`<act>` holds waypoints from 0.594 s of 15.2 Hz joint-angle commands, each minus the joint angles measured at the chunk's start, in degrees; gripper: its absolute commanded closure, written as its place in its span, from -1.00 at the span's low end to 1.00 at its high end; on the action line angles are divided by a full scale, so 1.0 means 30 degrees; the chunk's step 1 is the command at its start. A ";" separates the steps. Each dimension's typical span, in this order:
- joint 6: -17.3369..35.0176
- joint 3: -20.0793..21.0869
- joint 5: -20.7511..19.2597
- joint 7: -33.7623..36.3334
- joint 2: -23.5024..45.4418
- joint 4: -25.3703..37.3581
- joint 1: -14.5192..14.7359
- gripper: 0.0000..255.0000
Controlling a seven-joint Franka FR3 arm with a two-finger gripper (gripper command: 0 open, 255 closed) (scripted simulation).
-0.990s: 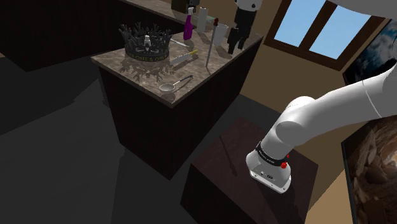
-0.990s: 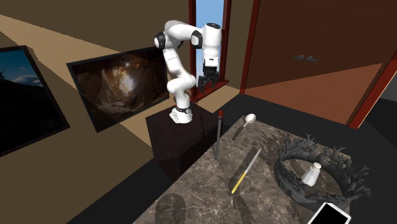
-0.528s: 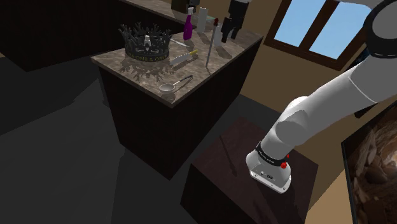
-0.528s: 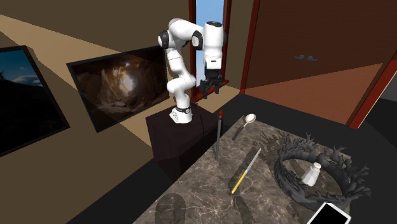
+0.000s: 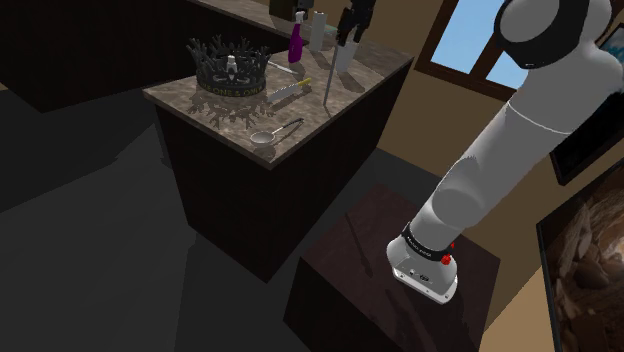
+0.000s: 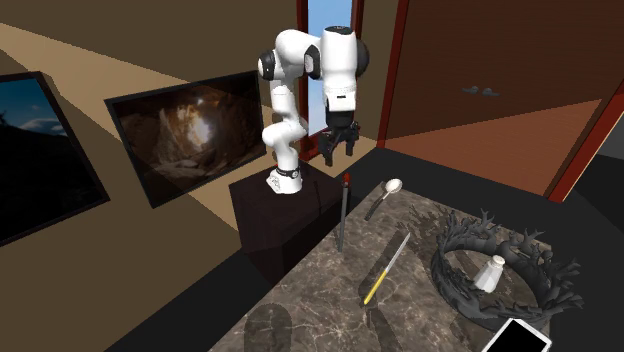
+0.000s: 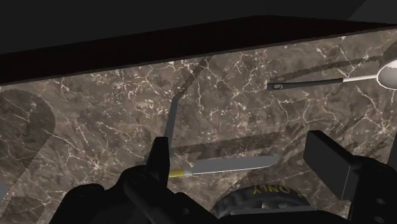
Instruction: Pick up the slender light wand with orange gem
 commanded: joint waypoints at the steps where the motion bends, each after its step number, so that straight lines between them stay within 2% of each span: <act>1: -0.0228 -0.0359 0.0640 -0.0653 0.1325 0.1751 -0.0253 -1.00; 4: -0.0896 -0.0799 0.1865 -0.1575 0.3743 0.5031 -0.0871 -1.00; 7: -0.2048 -0.1052 0.3300 -0.2349 0.6534 0.9119 -0.1894 -1.00; 8: -0.2320 -0.1033 0.3562 -0.2450 0.7083 0.9971 -0.2159 -1.00; 9: -0.1970 -0.1000 0.3485 -0.2450 0.6915 0.9463 -0.2100 -1.00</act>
